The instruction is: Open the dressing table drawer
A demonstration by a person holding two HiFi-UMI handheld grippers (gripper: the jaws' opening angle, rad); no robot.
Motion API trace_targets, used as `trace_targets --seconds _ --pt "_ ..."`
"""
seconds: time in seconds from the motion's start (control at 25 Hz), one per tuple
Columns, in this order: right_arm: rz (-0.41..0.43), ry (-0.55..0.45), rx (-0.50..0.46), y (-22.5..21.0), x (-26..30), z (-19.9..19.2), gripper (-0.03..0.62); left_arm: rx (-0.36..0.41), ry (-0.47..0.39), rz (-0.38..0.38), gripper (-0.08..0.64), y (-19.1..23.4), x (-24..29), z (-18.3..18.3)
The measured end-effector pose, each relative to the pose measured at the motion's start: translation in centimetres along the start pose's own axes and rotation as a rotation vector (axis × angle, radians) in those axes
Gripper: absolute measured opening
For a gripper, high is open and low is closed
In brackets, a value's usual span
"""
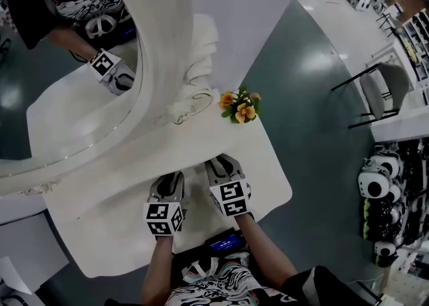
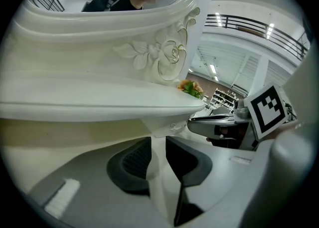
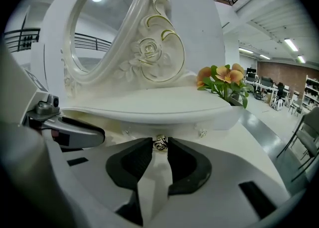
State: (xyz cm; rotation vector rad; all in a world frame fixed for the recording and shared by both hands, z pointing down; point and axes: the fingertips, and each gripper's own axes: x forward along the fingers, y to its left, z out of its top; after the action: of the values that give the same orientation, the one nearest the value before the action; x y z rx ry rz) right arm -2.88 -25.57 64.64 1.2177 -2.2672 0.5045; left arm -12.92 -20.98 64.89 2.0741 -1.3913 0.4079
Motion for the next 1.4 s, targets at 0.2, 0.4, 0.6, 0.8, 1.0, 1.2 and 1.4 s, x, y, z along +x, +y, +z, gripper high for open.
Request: trace_targets --seconds 0.2,0.4,0.6,0.8,1.0,1.2,1.4 --pt "-0.010 0.019 0.000 -0.1 -0.5 -0.7 0.095 0.007 0.001 -0.005 0.087 -0.3 0.0 0.1" --pt "-0.011 0.019 0.005 0.1 -1.6 -1.5 0.095 0.012 -0.001 -0.005 0.086 -0.4 -0.1 0.1" --pt "-0.015 0.027 0.014 0.6 -3.0 -2.4 0.095 0.016 -0.006 -0.012 0.086 -0.9 -0.3 0.2" --pt "-0.019 0.040 0.015 0.7 -4.2 -3.5 0.095 0.026 -0.007 -0.016 0.086 -1.2 -0.3 0.3" --pt "-0.024 0.042 0.016 0.7 -4.6 -3.9 0.097 0.027 -0.013 -0.018 0.086 -1.5 -0.4 0.5" --pt "-0.032 0.038 0.034 0.8 -4.9 -4.1 0.097 0.030 -0.023 -0.012 0.086 -1.4 -0.9 0.6" --pt "-0.034 0.050 0.056 0.8 -5.3 -4.6 0.143 0.026 -0.039 -0.023 0.094 -1.8 -1.6 0.9"
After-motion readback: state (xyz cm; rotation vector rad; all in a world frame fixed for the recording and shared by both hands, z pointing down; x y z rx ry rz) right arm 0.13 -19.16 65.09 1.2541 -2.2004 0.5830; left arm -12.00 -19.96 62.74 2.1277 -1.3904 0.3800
